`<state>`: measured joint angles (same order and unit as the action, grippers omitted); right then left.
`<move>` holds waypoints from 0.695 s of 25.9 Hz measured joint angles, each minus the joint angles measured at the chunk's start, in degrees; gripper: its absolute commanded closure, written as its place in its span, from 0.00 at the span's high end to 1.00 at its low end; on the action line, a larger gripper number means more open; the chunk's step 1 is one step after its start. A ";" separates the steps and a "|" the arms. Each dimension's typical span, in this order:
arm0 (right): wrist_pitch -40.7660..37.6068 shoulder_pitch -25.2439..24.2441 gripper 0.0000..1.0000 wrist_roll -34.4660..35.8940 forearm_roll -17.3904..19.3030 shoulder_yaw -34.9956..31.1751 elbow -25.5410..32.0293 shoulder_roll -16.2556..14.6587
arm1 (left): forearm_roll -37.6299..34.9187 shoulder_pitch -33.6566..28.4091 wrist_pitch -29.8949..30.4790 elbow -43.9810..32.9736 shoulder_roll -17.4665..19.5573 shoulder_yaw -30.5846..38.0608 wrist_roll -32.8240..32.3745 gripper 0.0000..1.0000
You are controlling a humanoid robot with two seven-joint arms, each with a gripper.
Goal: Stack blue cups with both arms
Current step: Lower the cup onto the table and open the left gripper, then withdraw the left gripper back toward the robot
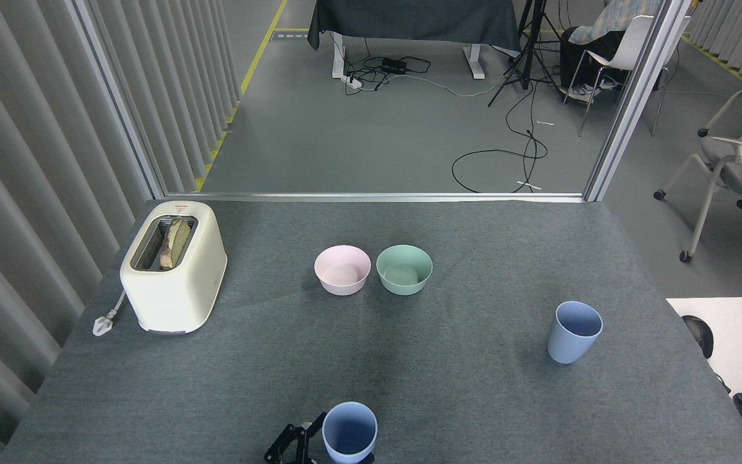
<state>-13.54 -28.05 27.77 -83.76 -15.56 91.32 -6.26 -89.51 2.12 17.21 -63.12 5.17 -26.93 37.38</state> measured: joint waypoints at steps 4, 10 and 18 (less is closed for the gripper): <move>0.00 0.07 1.00 -0.01 0.00 0.01 -0.04 0.06 | 0.09 -0.33 -0.09 0.28 0.09 0.66 1.21 1.00; 0.00 0.17 1.00 -0.01 0.00 0.06 -0.28 0.12 | 0.14 -2.48 0.21 -0.16 1.07 1.33 2.97 1.00; 0.00 0.19 1.00 -0.13 0.00 0.10 -0.52 0.19 | 0.22 -5.29 0.39 -1.38 3.37 3.39 4.24 1.00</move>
<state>-13.54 -27.86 27.63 -83.76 -15.46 90.80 -6.07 -89.29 -3.17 17.60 -64.50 8.54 -23.54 41.62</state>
